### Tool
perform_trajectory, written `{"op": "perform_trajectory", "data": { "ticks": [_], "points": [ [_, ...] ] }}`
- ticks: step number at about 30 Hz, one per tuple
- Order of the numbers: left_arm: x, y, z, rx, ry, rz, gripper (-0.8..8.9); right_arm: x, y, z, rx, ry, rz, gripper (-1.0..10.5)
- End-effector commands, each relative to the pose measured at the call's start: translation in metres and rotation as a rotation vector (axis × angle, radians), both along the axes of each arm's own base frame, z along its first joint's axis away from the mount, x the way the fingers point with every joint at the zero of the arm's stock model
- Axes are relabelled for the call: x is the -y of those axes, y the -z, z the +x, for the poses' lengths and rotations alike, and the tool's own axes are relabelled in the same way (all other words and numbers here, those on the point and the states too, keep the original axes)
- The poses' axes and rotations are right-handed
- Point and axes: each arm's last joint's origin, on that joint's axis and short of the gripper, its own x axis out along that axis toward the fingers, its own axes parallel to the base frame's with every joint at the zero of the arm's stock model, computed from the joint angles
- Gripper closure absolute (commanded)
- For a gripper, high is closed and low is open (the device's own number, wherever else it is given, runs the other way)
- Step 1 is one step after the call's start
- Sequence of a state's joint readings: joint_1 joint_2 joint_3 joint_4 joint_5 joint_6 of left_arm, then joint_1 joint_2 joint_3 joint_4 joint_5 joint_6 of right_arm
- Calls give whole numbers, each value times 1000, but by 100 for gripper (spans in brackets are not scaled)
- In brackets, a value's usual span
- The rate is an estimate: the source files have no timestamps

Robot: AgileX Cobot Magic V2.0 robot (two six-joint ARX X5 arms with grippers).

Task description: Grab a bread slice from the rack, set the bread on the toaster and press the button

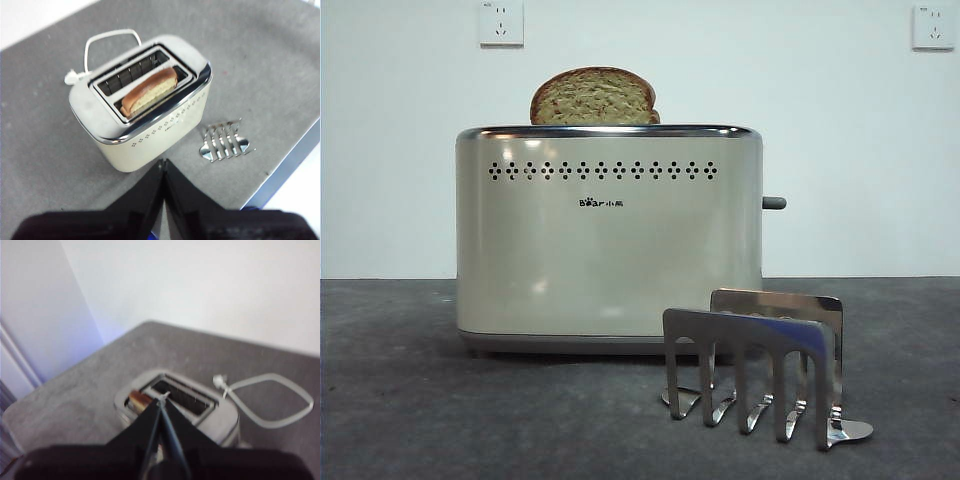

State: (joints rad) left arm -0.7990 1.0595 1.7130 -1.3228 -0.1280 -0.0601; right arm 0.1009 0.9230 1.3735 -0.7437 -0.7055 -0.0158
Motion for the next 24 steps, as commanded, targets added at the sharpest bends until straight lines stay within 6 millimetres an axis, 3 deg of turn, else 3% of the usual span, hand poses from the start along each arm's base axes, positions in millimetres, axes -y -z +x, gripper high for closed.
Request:
{"op": "perform_trajectory", "data": {
  "ticks": [1,5,10,14,19,24],
  "points": [
    [-3,0,3,38,7,50,817,-1,8,6,-73,5,-18,946],
    [-21,3,4,112,30,124,816,-1,23,16,-226,46,-55,946],
    [-52,32,3,210,-177,41,816,1,45,30,-432,138,-137,946],
    [-68,82,2,296,-341,25,816,3,59,42,-551,238,-229,946],
    [-79,168,5,421,-488,-66,816,5,73,60,-617,358,-339,946],
    [-81,241,6,527,-513,-229,816,7,82,74,-648,451,-427,946]
  ]
}}
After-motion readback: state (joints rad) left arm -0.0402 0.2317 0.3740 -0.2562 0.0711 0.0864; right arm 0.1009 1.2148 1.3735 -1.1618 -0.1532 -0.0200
